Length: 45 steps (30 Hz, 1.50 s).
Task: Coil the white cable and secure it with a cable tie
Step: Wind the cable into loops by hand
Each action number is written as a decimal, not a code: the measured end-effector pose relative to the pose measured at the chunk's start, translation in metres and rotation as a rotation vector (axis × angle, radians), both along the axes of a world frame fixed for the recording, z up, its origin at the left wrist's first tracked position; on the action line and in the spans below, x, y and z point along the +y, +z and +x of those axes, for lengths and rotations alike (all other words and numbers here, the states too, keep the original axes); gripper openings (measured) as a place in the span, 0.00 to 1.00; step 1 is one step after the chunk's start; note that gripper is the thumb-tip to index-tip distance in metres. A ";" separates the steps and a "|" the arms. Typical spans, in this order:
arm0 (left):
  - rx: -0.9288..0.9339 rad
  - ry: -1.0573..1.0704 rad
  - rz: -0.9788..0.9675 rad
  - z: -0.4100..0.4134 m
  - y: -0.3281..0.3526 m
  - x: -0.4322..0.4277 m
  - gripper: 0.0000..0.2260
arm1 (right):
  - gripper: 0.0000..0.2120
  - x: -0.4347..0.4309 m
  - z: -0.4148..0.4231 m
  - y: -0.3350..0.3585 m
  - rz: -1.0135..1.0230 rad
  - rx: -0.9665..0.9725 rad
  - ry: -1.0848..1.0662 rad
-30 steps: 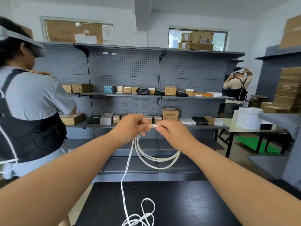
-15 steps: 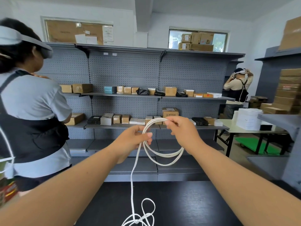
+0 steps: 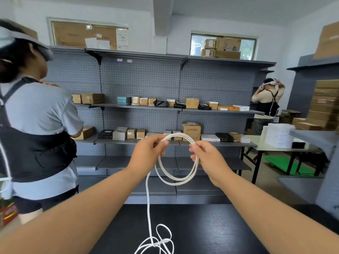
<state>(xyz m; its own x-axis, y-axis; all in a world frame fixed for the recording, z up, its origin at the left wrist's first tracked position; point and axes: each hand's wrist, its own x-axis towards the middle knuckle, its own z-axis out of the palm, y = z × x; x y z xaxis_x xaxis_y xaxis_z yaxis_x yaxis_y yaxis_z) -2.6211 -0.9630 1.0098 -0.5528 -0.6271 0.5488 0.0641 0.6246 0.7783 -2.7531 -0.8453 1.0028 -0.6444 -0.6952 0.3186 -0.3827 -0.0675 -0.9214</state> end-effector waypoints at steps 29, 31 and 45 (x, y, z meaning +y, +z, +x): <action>-0.138 -0.212 0.206 -0.002 -0.018 0.006 0.05 | 0.14 -0.008 0.010 0.010 0.082 0.475 -0.252; -0.148 -0.209 0.231 -0.003 -0.019 0.007 0.06 | 0.13 -0.007 0.010 0.009 0.030 0.434 -0.280; -0.279 -0.051 -0.199 0.008 0.015 -0.005 0.05 | 0.11 0.002 0.013 -0.003 0.000 0.162 -0.161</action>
